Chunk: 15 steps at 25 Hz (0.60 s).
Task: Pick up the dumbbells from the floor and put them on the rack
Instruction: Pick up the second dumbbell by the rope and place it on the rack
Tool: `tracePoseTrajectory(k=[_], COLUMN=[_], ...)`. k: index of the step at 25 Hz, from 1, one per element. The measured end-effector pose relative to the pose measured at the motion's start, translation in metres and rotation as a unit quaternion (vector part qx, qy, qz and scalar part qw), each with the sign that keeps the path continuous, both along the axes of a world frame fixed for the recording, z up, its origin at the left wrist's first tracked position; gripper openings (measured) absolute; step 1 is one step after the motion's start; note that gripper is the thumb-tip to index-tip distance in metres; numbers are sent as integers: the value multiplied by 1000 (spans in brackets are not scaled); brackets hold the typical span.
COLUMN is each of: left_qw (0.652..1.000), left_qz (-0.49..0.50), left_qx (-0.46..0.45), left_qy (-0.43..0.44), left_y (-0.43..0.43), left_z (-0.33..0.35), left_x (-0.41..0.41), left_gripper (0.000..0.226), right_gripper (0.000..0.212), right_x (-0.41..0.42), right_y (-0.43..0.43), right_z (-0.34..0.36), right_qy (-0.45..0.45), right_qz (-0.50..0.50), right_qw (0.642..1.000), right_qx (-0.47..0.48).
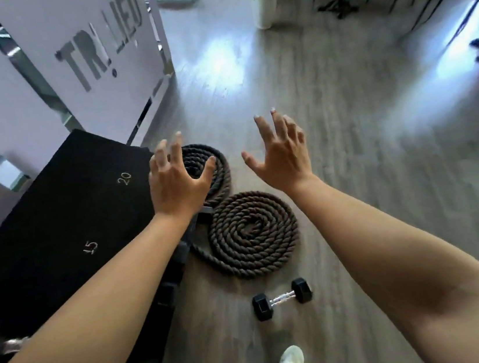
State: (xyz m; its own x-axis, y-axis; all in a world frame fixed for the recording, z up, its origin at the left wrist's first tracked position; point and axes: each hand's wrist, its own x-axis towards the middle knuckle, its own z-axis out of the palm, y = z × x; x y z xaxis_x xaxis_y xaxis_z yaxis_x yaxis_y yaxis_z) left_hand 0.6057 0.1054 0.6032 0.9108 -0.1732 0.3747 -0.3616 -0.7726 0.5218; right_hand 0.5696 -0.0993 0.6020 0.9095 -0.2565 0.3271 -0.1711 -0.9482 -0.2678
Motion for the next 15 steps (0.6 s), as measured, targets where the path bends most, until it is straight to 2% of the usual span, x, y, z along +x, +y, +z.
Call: tracePoseTrajectory(k=[4,7,10,15], left_qw=[999,997,990,965], left_qz=[-34,-49,-28,93], left_qx=[4,-27,-58,-52], left_qy=[21,57,123,240], left_y=[-73,-107,-133,-168], left_z=[-7,-29,-62,-149], left_x=[-24,-30,-35,-62], left_gripper=[80,79,78,79], right_gripper=[77,78,78,77], right_x=[-35,-60,-75,-90], right_y=[-71,-107,-139,-192], right_z=[1,-15,-45,-144], right_qy=[15,29,46,146], right_qz=[-36,-72,-109,-132], right_qw=[998,996,993,970], right_qx=[-40,-43,14,139])
